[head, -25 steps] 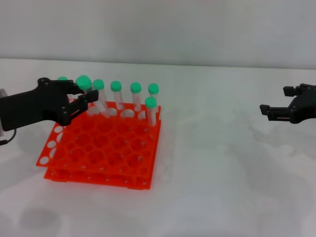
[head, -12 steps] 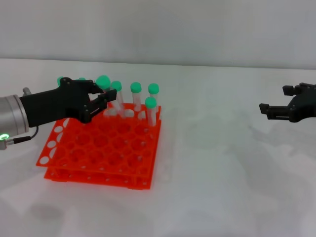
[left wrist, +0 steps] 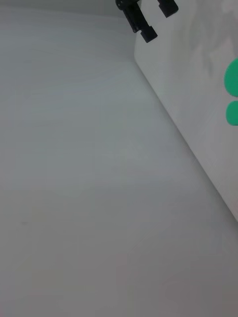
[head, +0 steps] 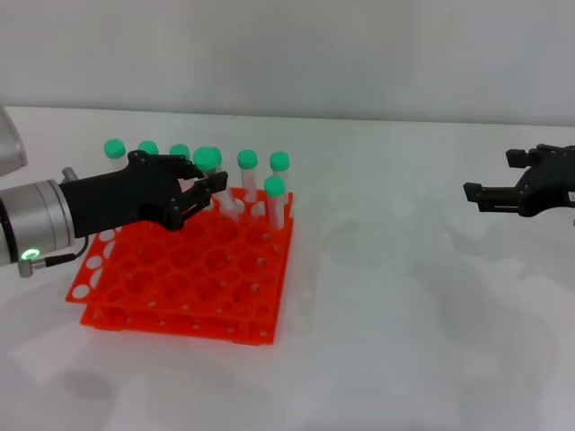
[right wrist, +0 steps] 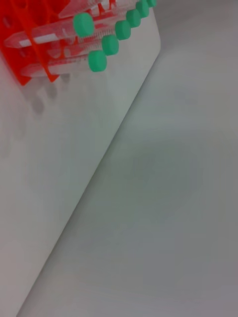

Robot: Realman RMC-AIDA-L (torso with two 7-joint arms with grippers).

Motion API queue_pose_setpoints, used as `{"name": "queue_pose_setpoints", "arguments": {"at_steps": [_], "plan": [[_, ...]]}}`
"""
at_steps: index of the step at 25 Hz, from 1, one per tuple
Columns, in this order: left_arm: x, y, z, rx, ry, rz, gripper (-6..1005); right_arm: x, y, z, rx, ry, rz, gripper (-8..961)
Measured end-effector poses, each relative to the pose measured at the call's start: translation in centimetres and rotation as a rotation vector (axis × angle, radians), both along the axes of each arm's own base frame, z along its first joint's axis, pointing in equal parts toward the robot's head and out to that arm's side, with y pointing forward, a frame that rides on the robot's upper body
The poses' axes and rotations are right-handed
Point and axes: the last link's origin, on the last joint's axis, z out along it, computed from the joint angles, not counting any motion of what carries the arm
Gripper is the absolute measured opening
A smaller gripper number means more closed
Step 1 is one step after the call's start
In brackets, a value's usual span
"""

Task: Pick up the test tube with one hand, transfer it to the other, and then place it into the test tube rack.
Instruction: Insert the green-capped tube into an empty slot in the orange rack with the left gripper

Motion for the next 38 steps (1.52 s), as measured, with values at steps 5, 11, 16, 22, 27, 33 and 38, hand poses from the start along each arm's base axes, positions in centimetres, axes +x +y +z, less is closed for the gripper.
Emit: {"name": "queue_pose_setpoints", "arguments": {"at_steps": [5, 11, 16, 22, 27, 33, 38], "plan": [[-0.1, 0.1, -0.5, -0.001, 0.001, 0.013, 208, 0.0, 0.0, -0.2, -0.006, -0.004, -0.006, 846], [0.0, 0.1, -1.0, -0.014, 0.005, 0.009, 208, -0.2, -0.1, -0.5, -0.016, -0.004, -0.003, 846], [-0.1, 0.2, -1.4, -0.016, 0.007, 0.017, 208, -0.4, -0.1, -0.7, -0.02, -0.004, 0.0, 846], [-0.1, 0.4, -1.6, -0.016, 0.008, 0.029, 208, -0.4, -0.1, -0.8, -0.02, -0.004, 0.0, 845], [-0.1, 0.5, -1.5, -0.008, 0.004, 0.035, 207, -0.4, -0.1, -0.8, -0.021, -0.004, -0.002, 845], [-0.4, 0.9, -1.3, 0.003, -0.005, 0.082, 218, -0.4, -0.1, -0.8, -0.021, -0.004, -0.003, 845], [-0.3, 1.1, -1.3, 0.005, -0.005, 0.089, 327, -0.4, -0.1, -0.8, -0.02, -0.004, -0.003, 846]]}}
